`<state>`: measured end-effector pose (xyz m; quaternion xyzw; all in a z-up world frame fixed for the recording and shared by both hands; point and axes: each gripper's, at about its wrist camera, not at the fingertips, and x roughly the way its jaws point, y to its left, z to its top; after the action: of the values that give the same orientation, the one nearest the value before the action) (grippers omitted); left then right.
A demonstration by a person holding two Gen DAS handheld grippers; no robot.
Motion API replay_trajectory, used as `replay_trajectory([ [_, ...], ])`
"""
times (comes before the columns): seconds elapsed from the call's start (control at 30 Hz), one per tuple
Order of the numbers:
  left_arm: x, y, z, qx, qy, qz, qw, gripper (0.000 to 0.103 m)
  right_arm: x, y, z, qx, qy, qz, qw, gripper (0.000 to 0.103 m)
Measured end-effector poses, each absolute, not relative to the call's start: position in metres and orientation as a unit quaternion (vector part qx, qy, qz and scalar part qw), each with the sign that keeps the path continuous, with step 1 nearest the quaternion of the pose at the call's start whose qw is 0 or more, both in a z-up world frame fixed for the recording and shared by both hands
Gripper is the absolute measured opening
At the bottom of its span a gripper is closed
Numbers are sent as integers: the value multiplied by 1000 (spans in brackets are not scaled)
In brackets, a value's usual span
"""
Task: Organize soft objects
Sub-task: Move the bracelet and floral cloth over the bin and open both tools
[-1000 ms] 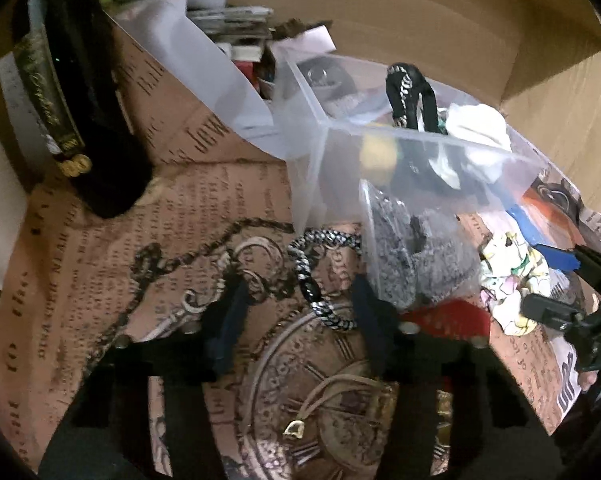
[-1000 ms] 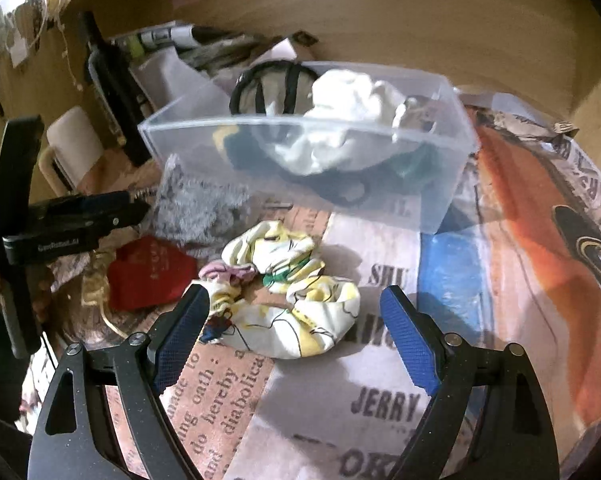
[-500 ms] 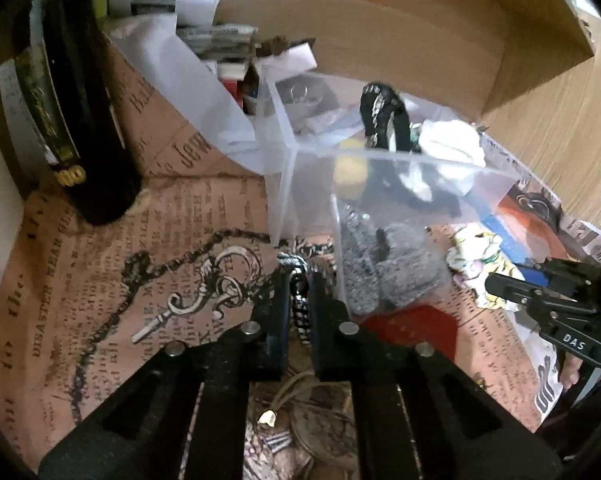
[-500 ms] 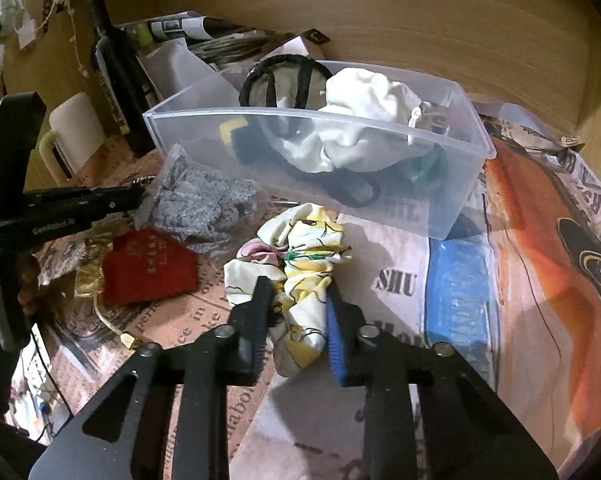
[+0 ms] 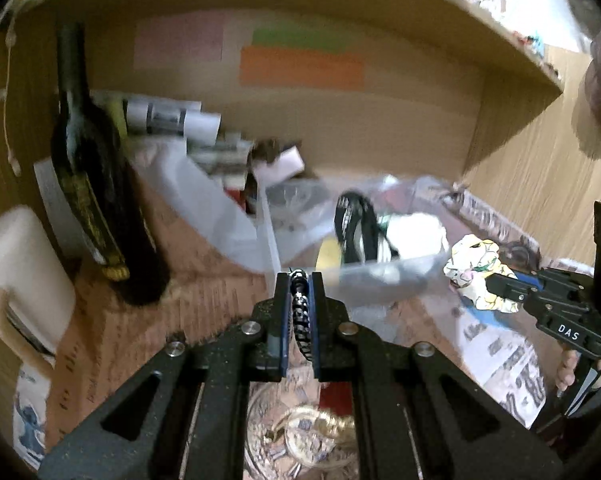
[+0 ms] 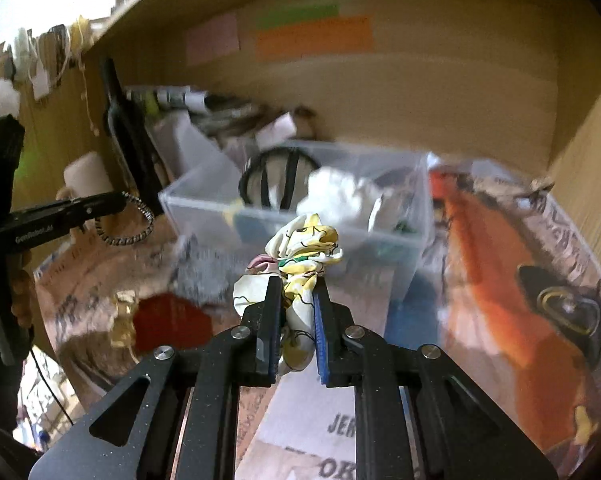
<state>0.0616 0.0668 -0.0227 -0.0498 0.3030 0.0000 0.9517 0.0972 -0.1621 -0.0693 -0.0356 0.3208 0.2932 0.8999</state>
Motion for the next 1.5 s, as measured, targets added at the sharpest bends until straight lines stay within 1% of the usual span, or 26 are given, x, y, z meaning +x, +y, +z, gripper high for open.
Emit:
replay_trajectory([
  [0.2,78,62,-5,-37,273,-2,961,7,107,-161,-45,-31,281,292,914,13],
  [0.43,108,58,-6,-33,278,-7,960,7,128,-144,-34,-37,261,299,917,13],
  [0.6,129,61,-20,-46,296,-15,954,7,149,-124,-43,-48,274,307,910,13],
  [0.9,160,63,-46,-55,336,-27,940,7,177,-97,-76,-77,323,304,893,13],
  [1.0,168,61,-55,-54,350,-31,935,7,181,-98,-79,-75,331,307,889,16],
  [1.13,171,60,-61,-50,363,-30,930,8,183,-100,-82,-75,332,300,891,17],
  [1.17,170,59,-62,-48,364,-28,930,10,182,-100,-82,-75,332,299,891,18],
  [1.23,166,59,-62,-41,363,-19,931,18,183,-100,-83,-75,335,297,891,22],
  [1.27,163,58,-62,-39,363,-18,931,27,182,-99,-82,-77,336,295,891,23],
  [1.3,159,58,-62,-38,361,-17,931,33,181,-99,-82,-79,336,295,891,29],
  [1.33,157,58,-62,-38,361,-16,932,36,180,-98,-82,-82,337,297,890,34],
  [1.43,147,57,-60,-32,359,-21,933,38,176,-97,-80,-93,328,291,894,42],
  [1.5,142,55,-59,-28,358,-23,933,40,173,-98,-78,-93,327,292,894,44],
])
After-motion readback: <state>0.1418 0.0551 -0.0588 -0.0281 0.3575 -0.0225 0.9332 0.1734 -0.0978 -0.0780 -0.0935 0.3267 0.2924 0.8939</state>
